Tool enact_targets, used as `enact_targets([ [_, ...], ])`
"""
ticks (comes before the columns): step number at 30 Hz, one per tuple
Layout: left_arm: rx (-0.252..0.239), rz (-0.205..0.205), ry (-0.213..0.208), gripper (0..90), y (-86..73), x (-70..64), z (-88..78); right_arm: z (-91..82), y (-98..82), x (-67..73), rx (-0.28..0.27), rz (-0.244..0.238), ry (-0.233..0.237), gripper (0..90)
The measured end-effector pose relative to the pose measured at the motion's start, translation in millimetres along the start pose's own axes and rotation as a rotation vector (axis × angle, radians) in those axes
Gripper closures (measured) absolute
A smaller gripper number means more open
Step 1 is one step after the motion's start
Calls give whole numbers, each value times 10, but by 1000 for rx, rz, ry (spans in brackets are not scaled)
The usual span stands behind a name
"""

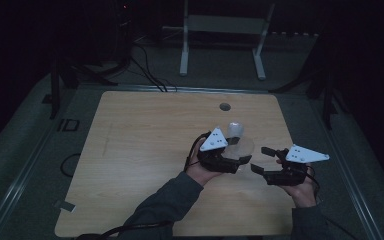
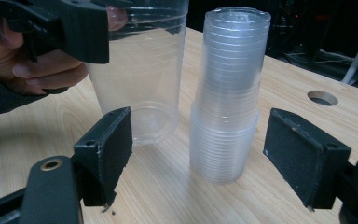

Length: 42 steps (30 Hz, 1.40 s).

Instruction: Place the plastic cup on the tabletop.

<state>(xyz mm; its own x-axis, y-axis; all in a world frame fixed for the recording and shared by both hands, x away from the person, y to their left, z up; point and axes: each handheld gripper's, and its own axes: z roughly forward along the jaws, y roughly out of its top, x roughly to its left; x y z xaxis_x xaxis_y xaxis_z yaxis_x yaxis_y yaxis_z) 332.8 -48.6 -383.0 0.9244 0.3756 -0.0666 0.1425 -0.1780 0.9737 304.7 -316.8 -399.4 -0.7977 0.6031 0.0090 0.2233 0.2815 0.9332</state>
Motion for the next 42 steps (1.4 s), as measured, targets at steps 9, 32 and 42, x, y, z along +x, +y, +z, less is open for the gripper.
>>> enact_targets([
  [9, 3, 3, -4, 300, -44, -20, 34, -11, 10, -7, -11, 2, -2, 233],
  [32, 31, 13, -4, 299, -220, -28, 114, -94, 22, -50, -45, 8, -11, 240],
  [42, 41, 14, 15, 298, -329, -23, 171, -118, 9, -61, -58, 10, -17, 240],
])
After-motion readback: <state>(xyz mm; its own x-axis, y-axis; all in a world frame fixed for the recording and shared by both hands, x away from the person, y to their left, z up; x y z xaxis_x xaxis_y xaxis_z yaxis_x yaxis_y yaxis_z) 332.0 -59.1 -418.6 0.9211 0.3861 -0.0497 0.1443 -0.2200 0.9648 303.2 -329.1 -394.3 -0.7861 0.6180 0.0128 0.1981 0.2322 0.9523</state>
